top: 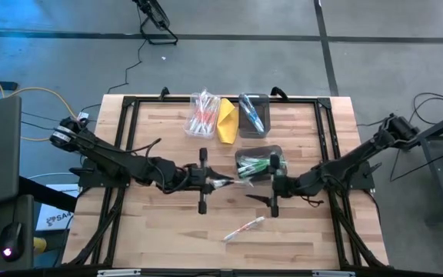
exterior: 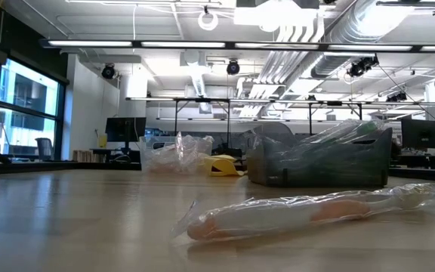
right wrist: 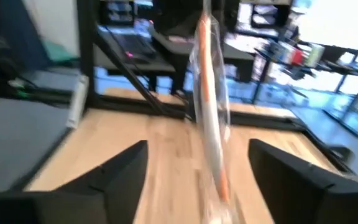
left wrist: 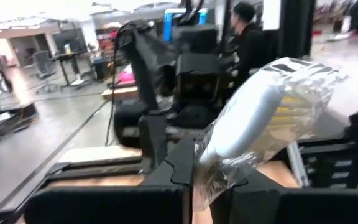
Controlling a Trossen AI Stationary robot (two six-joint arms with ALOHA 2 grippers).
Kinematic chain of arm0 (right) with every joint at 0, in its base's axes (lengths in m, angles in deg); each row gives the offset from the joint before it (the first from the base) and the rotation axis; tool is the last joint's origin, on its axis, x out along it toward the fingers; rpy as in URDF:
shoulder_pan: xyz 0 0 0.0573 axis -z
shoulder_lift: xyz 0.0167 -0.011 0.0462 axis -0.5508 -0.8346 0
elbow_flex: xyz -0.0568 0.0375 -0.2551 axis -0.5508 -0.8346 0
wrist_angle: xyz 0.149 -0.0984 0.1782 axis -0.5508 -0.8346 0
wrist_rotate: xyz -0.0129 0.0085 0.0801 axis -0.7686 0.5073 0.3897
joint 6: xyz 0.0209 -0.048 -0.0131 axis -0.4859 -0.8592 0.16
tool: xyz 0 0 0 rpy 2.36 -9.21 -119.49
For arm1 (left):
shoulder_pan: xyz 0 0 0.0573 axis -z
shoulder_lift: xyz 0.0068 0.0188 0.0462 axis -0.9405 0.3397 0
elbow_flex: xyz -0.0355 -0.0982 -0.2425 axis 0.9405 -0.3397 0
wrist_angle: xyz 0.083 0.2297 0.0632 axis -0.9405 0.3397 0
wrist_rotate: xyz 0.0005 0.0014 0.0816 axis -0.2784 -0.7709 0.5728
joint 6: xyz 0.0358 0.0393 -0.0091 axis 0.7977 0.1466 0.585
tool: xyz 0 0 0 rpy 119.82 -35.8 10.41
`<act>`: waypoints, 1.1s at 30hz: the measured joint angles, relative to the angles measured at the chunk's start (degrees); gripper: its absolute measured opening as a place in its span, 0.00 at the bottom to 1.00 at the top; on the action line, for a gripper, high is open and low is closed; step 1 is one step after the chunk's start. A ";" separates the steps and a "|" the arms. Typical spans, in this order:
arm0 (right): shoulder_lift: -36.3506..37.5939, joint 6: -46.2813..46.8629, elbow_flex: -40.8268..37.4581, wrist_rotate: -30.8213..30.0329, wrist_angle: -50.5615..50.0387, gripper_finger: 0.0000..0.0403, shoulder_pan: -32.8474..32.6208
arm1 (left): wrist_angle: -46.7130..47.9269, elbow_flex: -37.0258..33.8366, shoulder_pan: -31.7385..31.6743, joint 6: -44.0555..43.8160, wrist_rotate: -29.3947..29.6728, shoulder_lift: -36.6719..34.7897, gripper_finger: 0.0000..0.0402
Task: Pick & Place Toothbrushes
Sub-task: Put the orange toothbrush into the transparent bin
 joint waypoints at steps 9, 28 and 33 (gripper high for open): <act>3.84 9.15 0.02 -14.44 -19.29 0.79 -4.56 | 11.86 0.00 -1.17 0.92 13.69 -5.51 0.03; 3.95 22.42 0.02 -15.31 -26.33 0.71 -4.68 | 34.68 0.02 -37.24 -18.87 -0.19 -7.95 0.03; 3.95 24.10 0.02 -15.28 -27.06 0.71 -4.68 | 34.34 0.07 -45.85 -19.45 -6.41 -7.01 0.03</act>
